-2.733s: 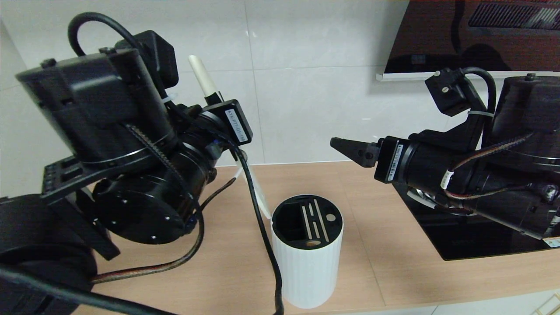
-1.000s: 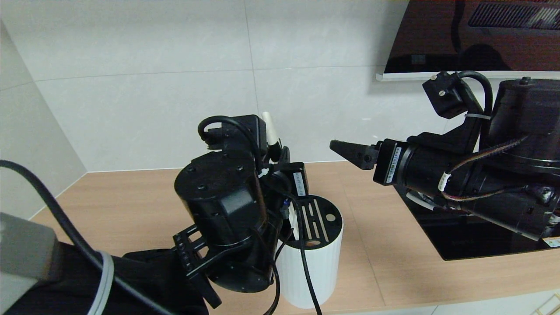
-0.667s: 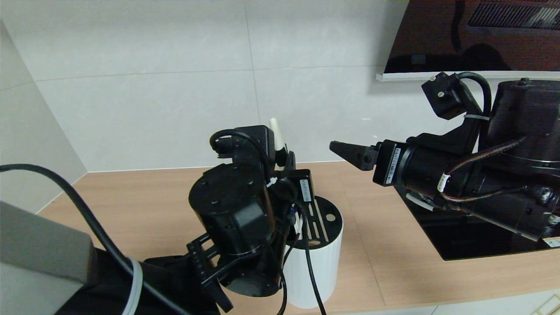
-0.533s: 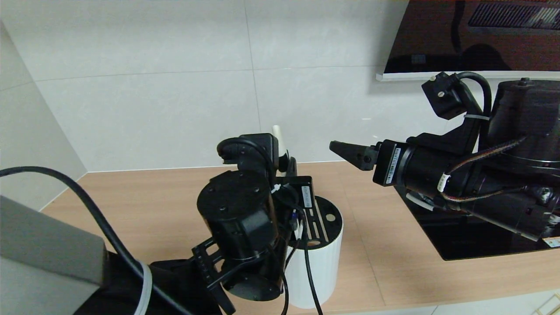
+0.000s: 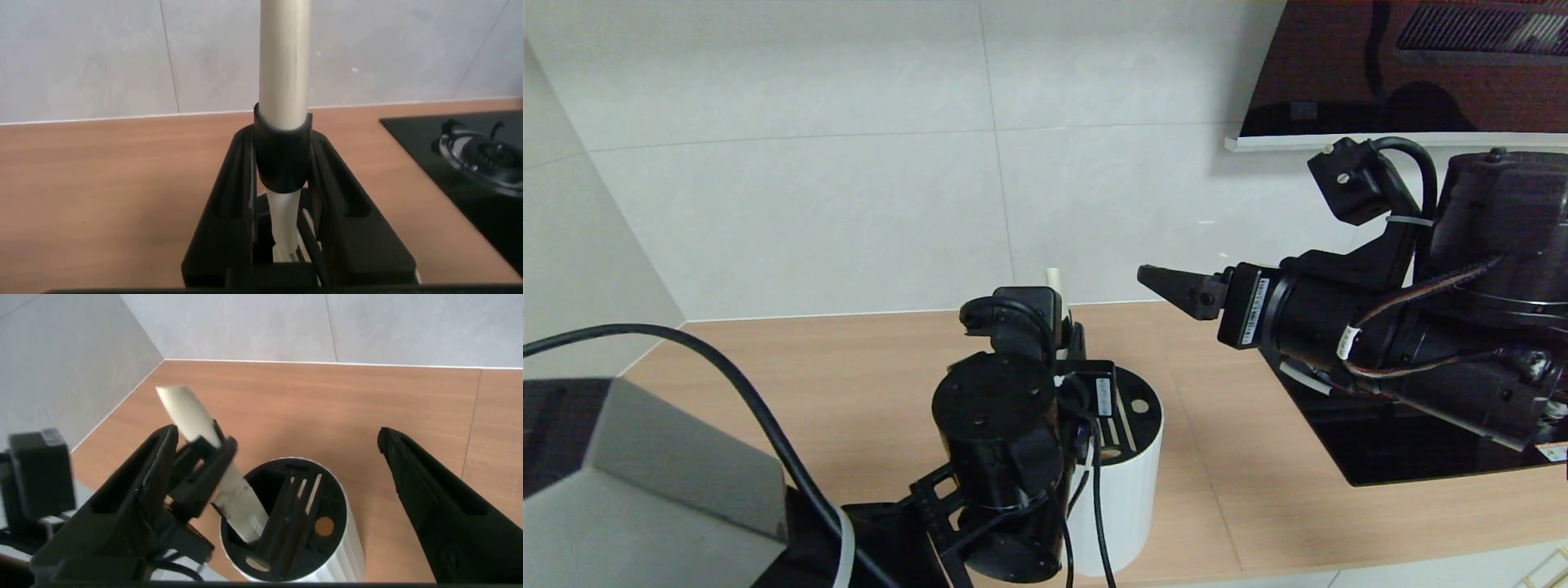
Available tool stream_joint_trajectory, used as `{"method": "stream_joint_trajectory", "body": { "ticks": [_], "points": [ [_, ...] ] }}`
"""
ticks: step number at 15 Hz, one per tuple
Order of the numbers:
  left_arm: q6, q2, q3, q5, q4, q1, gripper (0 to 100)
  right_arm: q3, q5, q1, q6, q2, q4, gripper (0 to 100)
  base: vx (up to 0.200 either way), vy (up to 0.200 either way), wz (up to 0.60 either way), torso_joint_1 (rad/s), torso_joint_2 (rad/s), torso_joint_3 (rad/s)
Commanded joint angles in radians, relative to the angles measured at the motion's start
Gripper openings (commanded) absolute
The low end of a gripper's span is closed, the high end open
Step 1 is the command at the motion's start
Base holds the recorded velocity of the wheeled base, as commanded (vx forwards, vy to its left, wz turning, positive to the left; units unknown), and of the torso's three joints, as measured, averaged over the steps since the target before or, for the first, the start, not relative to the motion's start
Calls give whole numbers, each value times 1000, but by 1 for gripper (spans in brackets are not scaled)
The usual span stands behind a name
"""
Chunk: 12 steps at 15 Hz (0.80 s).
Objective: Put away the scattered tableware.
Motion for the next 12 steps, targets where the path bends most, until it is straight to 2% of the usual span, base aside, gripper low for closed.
{"method": "stream_joint_trajectory", "body": {
  "ticks": [1,12],
  "points": [
    [2,34,1,-3,-17,0,0,0,0,0,0,6,0,100,0,0,0,0,0,0],
    [-1,72,21,-3,-21,0,0,1,0,0,0,7,0,100,0,0,0,0,0,0]
  ]
}}
